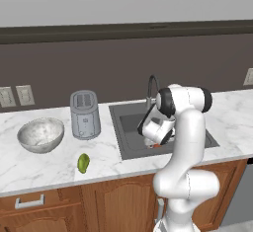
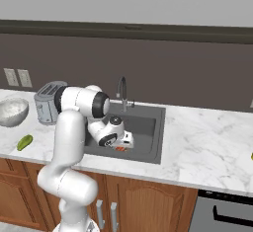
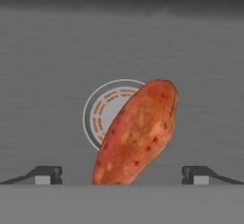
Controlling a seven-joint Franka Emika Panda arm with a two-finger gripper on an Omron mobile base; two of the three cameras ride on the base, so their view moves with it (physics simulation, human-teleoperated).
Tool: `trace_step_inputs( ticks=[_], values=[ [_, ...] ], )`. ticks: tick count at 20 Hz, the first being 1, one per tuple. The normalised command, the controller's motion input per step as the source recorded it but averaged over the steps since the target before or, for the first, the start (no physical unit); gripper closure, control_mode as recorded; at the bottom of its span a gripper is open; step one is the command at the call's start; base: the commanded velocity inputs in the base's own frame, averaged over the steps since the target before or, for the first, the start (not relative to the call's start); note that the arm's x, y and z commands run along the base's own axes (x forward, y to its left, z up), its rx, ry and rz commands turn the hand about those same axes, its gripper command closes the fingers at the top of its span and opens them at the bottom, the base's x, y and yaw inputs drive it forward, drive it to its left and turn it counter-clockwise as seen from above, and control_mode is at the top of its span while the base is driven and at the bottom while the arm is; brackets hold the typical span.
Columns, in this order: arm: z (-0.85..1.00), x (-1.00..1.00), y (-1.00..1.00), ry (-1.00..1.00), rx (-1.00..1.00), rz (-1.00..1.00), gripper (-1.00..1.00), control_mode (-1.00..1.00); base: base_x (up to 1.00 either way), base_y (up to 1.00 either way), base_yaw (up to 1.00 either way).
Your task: Remove the sweet potato and mango from the sink. Then move the bowl and cup from the counter to the sink for washing.
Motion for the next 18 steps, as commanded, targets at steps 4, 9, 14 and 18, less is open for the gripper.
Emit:
trace_step_inputs(
  ticks=[4,9,14,18],
  values=[
    [-0.05,0.2,0.0,0.0,0.0,0.0,-1.0,-1.0,0.0,0.0,0.0],
    [-0.01,0.19,0.0,0.0,0.0,0.0,-1.0,-1.0,0.0,0.0,0.0],
    [-0.01,0.19,-0.01,0.0,0.0,0.0,-1.0,-1.0,0.0,0.0,0.0],
    [-0.05,0.16,-0.01,0.0,0.0,0.0,-1.0,-1.0,0.0,0.0,0.0]
  ],
)
